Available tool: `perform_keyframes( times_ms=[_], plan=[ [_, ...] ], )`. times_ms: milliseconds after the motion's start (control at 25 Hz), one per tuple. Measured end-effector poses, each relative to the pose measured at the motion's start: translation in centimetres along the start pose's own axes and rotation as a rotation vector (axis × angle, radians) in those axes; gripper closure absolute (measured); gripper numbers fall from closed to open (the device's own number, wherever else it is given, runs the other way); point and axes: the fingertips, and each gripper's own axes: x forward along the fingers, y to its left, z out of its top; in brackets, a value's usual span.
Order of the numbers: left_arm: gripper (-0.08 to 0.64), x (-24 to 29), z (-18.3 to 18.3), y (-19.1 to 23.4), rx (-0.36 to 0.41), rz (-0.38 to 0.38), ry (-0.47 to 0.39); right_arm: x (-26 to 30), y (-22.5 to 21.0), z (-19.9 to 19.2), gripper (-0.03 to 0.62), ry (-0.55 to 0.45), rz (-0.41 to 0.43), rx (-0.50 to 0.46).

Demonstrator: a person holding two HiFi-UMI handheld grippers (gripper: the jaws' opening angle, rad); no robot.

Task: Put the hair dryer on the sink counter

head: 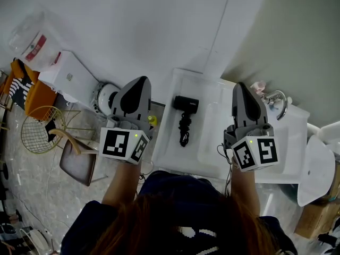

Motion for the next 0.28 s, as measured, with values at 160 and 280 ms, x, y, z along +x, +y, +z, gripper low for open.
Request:
perform_keyframes(
  times_ms=[160,280],
  plan=[
    [0.541,0.04,-0.05,0.28,-0.001,0.001,0.003,0.15,0.19,-0.01,0.577,0.002,-0.002,0.002],
    [0.541,0.19,-0.01,0.59,-0.008,0.002,0.002,0.37,0.28,-0.06,0.577,0.005,-0.004,0.005]
  ],
)
